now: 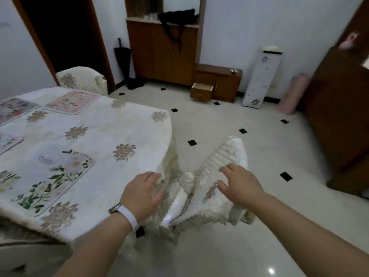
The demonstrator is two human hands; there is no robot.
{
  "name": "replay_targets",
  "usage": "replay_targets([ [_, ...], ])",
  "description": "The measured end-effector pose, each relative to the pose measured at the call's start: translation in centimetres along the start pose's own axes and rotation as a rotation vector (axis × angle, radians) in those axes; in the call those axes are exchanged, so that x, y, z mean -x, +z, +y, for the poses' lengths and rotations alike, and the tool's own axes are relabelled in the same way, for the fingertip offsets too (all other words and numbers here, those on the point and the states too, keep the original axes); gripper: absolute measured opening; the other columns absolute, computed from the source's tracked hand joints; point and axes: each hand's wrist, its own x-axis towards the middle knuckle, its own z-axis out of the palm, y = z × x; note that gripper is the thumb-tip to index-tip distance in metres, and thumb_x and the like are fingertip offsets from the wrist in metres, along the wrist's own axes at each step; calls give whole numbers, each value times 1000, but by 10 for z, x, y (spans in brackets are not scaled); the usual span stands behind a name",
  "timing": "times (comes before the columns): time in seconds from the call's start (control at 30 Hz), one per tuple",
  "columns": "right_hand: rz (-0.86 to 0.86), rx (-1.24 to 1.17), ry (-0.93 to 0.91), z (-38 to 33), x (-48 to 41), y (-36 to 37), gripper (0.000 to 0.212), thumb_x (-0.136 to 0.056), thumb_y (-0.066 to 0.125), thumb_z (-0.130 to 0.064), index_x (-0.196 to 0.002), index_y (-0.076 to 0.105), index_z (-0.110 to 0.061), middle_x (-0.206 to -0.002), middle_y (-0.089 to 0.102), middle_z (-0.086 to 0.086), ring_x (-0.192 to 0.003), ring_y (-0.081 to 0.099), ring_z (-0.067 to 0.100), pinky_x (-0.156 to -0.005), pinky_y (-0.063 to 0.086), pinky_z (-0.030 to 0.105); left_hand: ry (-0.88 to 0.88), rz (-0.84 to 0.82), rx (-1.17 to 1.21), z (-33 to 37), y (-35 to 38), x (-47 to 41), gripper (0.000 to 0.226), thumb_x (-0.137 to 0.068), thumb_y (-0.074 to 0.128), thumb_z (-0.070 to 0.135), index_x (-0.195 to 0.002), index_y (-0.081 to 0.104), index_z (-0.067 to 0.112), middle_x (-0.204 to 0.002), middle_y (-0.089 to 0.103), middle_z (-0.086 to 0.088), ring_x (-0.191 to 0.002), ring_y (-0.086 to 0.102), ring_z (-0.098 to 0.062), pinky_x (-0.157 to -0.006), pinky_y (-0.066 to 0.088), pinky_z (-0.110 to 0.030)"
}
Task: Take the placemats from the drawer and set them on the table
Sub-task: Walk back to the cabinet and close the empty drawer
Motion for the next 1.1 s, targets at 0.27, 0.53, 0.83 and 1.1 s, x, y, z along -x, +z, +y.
replay_targets([
  [0.27,66,-128,241,191,66,-21,48,-98,42,-43,-141,47,-23,-140,50,-3,-125,47,20,-98,43,36,239,-76,37,192,86,-90,62,-86,39,57,-131,59,20,-127,62,-4,-114,58,-26,-94,46,-39],
  [0.53,84,-214,390,361,113,-37,49,-99,41,-44,-144,42,-24,-144,46,-4,-129,43,20,-102,38,35,423,-145,7,360,154,-159,64,-84,36,58,-133,57,22,-137,55,-6,-126,51,-26,-101,43,-40],
  [0.83,114,-248,438,444,94,-46,50,-99,41,-47,-143,44,-23,-140,49,-2,-126,45,21,-100,41,37,521,-148,-109,435,195,-226,59,-85,37,54,-129,59,22,-135,57,-8,-121,55,-28,-91,50,-44],
  [1.1,24,-185,420,506,2,-32,50,-98,41,-47,-141,45,-23,-139,49,-3,-125,46,21,-100,41,35,488,-202,-75,442,256,-334,58,-82,41,52,-127,61,20,-129,61,-11,-113,60,-30,-87,53,-45],
])
